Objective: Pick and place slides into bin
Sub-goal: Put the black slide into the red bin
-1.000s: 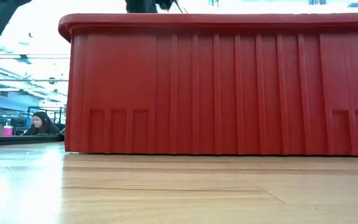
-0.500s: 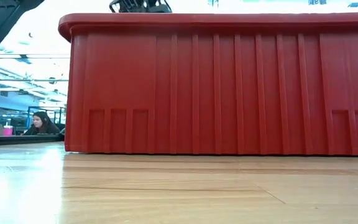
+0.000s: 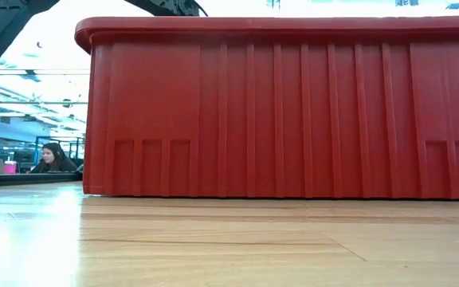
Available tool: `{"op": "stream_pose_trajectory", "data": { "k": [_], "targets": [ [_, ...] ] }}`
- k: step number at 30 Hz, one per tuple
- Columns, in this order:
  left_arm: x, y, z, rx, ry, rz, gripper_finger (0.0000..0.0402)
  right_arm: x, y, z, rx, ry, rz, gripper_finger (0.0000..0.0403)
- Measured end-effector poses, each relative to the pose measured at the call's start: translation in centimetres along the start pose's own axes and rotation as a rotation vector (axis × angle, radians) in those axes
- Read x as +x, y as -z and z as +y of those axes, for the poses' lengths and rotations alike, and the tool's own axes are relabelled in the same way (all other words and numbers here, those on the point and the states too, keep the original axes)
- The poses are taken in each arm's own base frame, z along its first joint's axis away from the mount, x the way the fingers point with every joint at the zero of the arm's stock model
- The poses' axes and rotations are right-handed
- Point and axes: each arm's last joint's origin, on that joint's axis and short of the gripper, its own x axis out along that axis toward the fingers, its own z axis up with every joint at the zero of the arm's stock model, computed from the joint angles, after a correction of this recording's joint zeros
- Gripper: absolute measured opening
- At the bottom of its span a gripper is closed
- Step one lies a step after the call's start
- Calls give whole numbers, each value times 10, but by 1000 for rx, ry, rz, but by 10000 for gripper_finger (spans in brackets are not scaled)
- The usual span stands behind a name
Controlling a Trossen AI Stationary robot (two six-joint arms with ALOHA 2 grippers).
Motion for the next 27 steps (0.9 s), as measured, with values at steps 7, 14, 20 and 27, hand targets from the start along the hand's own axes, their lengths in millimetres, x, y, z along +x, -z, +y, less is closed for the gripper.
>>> {"op": "stream_pose_trajectory", "data": {
  "k": [7, 14, 20, 27],
  "targets": [
    [0, -4, 9, 62, -25, -120, 0, -1, 3, -1, -15, 11, 38, 0],
    [17, 6, 16, 52, 1, -142, 0, -1, 1, -1, -10, 8, 23, 0],
    [27, 9, 20, 39, -14, -140, 1, -1, 2, -1, -11, 8, 24, 0],
    [32, -2, 25, 28, -188, -44, 28, -1, 2, -1, 8, 8, 24, 0]
  ]
}}
